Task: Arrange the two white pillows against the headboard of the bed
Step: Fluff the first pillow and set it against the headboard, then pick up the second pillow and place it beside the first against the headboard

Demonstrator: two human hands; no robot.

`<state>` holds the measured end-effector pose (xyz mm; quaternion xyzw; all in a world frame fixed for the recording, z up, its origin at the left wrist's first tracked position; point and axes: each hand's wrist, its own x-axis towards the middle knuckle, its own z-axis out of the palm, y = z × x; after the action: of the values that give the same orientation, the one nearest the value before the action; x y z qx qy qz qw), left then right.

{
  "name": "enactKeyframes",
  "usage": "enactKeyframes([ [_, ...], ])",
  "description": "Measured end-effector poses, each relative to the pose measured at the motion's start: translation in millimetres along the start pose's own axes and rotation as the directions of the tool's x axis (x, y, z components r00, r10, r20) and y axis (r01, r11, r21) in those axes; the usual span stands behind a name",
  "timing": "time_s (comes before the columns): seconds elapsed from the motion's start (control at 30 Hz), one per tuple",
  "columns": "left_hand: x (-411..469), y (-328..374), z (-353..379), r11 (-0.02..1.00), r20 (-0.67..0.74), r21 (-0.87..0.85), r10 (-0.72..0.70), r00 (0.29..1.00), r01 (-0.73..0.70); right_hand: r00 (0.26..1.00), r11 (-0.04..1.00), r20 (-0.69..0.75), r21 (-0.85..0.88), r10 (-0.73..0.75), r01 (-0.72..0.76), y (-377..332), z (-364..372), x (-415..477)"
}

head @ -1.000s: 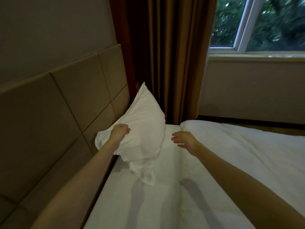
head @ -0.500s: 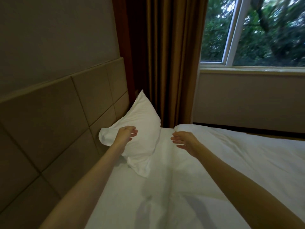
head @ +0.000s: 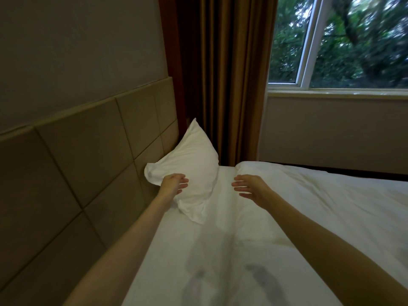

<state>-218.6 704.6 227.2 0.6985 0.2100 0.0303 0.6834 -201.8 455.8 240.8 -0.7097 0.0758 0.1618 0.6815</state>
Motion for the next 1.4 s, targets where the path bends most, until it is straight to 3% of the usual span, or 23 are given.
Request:
enactKeyframes([
  [0.27,-21,-17,-32,1.000,0.019,-0.015,0.015,1.000,-0.015,1.000,1.000,-0.026,0.017,-0.002,0.003,20,30,-26],
  [0.5,-45,-65,-50,0.998,0.042,0.023,-0.060,0.997,0.059,0.997,0.997,-0.043,0.041,0.060,-0.058,62,50,-49],
  [0.8,-82,-117,-35,0.989,0.090,-0.005,-0.148,0.985,0.149,0.986,0.978,-0.081,0.157,0.149,-0.135,129,12,-89],
  [1.1,-131,-138,73,0.977,0.216,-0.040,-0.194,0.957,0.207,0.957,0.959,-0.198,0.232,0.211,-0.163,182,-95,-128],
  [1.4,-224,-145,257,0.981,0.339,-0.007,-0.180,0.923,0.194,0.927,0.954,-0.311,0.275,0.208,-0.122,207,-287,-205],
])
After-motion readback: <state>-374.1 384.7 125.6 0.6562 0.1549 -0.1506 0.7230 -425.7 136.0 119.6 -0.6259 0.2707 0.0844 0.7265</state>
